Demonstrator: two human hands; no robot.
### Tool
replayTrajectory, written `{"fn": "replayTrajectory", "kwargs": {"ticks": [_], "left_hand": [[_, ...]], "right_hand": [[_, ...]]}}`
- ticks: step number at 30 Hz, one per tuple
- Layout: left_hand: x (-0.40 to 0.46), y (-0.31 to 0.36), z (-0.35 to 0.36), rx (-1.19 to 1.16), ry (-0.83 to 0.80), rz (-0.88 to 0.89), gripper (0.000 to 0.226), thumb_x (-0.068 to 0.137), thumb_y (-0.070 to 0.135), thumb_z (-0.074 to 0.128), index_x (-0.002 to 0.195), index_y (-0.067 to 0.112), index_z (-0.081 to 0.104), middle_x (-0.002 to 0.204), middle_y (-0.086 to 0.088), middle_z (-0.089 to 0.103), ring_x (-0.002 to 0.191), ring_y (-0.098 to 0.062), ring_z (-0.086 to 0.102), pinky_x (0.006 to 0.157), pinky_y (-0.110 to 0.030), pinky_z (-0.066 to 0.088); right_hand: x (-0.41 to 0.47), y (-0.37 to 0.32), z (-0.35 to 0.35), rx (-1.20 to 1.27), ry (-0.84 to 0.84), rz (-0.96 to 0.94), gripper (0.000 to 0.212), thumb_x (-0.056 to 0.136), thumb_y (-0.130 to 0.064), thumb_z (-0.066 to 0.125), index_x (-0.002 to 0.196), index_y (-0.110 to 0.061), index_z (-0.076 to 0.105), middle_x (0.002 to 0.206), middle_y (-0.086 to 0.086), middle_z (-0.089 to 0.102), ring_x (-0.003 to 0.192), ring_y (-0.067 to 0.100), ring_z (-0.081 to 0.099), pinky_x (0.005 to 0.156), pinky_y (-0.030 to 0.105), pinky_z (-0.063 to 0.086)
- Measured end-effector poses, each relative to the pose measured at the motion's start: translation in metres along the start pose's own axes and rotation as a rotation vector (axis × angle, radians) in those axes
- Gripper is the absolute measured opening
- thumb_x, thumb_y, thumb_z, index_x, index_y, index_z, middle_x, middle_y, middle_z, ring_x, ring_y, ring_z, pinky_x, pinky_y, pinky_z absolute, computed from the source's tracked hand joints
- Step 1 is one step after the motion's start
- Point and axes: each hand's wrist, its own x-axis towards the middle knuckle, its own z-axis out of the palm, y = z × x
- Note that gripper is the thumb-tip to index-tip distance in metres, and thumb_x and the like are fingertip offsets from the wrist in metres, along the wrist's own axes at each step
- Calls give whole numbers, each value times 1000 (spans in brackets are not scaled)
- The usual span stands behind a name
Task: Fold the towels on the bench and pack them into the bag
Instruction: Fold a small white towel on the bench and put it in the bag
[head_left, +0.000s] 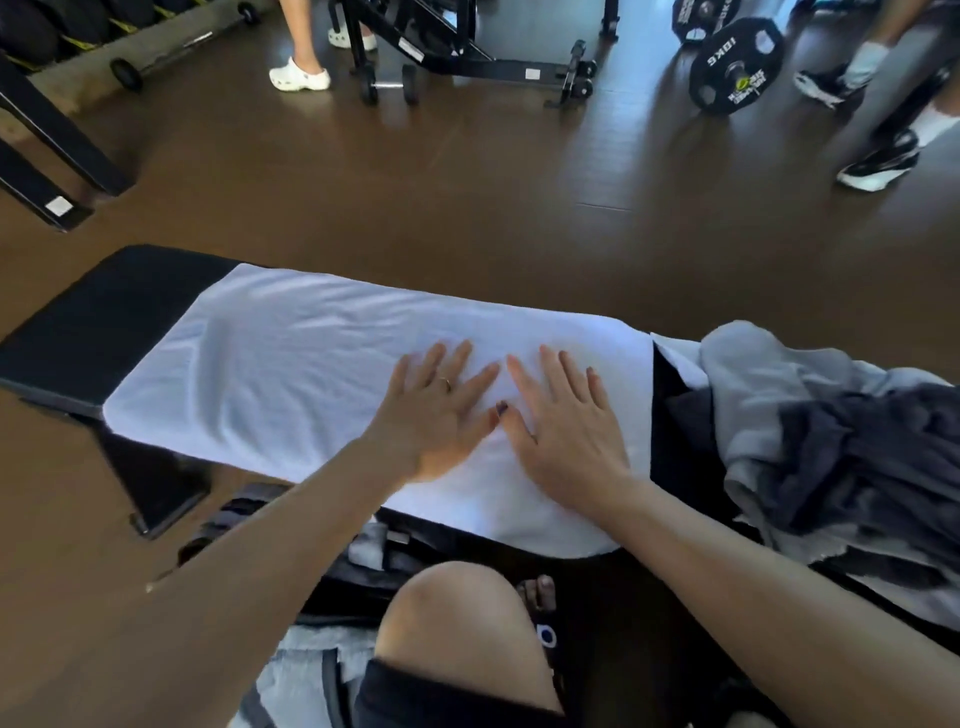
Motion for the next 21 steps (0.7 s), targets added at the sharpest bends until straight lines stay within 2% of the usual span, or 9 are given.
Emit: {"fn": "replayTrajectory", "kwargs": {"ticks": [2,4,7,11,15,18,21], "left_hand": [[-4,3,7,-3,-41,-20,66,98,67,8,157,45,-13,168,5,-20,154,-22,-19,123,-52,-9],[-4,2,4,-34,-34,-37,66,99,66,10,157,45,-14,168,5,-21,154,-21,-19,124,-51,-9],[-7,-2,1,-73,11,-78,65,100,64,10,158,43,-12,168,6,-18,154,-20,-18,124,-50,-9],[-15,-16,4,-69,-28,-98,63,101,63,11,158,44,-7,169,8,-16,155,-19,-14,124,-49,-7],[-18,-20,1,-166,36,-98,63,104,57,17,161,37,-2,170,5,-8,156,-17,-9,126,-45,-4],[-23,-40,-4,-171,142,-217,66,105,53,18,162,26,-1,170,2,-3,156,-17,-7,126,-42,-6],[-27,-77,-8,-52,100,-370,68,104,58,11,162,26,-1,170,1,-7,156,-21,-9,125,-47,-8]], "right_hand": [[-17,5,2,-21,-26,28,73,92,-57,1,160,-31,8,168,9,5,155,27,2,125,45,-2],[-27,1,-5,-15,52,20,70,96,-53,5,160,-27,14,167,11,12,155,28,8,126,45,2],[-51,-11,-8,-5,109,-100,65,102,-51,14,159,-23,22,166,11,19,155,28,12,126,48,9],[-88,10,7,-164,-11,-177,65,104,-57,13,161,-26,13,168,11,8,155,29,6,125,50,7],[-90,12,2,-202,-4,-162,64,103,-56,12,160,-27,14,167,13,15,155,29,11,126,49,8],[-70,-7,-9,-161,29,-167,64,102,-57,10,160,-30,12,167,11,14,155,29,9,126,49,7],[-27,-38,-13,-125,49,-204,65,101,-55,6,160,-30,11,167,13,11,155,31,6,125,51,5]]}}
